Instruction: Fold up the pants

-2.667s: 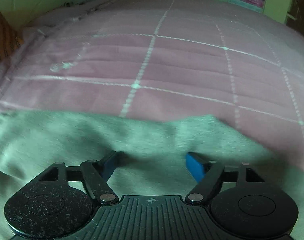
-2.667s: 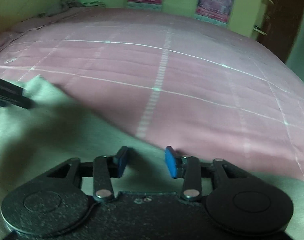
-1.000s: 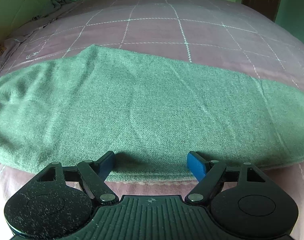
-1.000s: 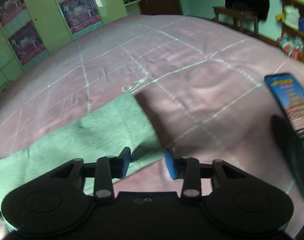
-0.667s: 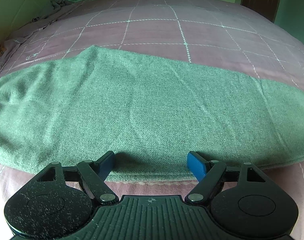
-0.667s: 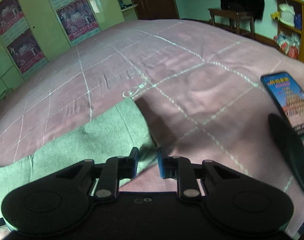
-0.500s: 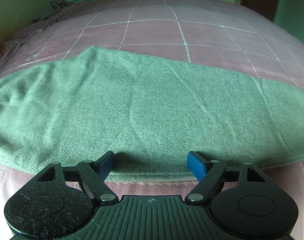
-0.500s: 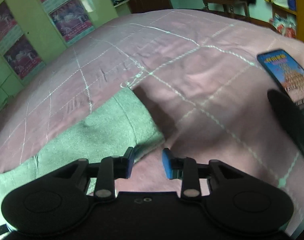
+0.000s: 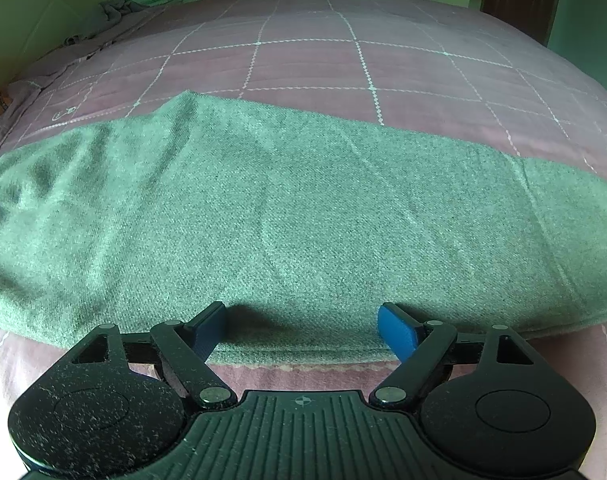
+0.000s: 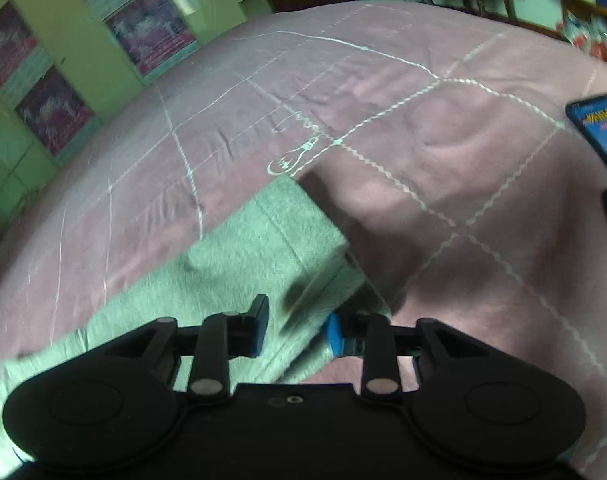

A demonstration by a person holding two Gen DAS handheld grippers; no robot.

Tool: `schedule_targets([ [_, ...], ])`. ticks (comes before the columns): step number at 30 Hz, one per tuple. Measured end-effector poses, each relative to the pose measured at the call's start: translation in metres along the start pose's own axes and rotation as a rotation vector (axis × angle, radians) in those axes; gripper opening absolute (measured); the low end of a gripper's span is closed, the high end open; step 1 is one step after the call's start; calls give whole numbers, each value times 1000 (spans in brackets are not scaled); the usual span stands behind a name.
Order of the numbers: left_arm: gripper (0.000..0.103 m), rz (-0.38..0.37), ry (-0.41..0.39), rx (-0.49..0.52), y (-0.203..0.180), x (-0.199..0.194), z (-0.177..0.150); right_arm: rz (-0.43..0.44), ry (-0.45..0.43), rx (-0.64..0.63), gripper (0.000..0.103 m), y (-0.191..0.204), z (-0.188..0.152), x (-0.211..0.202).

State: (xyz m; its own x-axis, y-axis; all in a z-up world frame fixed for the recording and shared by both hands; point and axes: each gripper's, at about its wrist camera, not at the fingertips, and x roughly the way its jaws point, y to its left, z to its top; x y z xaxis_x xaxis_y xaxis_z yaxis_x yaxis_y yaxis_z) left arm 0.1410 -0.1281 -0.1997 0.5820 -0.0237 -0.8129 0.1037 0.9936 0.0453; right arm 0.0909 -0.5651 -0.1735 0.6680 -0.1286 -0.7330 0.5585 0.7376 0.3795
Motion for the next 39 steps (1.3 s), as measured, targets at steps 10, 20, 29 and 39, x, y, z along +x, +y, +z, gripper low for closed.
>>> schedule_targets([
  [10,83,12,-29,-14,0,-2,-5,51,-246,-170,8,56,24,-33],
  [20,83,7,-15,15,0,-4,0,-182,-135,-76,35,-1,-12,-14],
  [29,83,-93,-13,88,-58,-3,5,5,-92,-331,33,66,-28,-21],
  [39,84,-71,48,55,-61,13,2,-70,-31,-286,53,40,-40,-29],
])
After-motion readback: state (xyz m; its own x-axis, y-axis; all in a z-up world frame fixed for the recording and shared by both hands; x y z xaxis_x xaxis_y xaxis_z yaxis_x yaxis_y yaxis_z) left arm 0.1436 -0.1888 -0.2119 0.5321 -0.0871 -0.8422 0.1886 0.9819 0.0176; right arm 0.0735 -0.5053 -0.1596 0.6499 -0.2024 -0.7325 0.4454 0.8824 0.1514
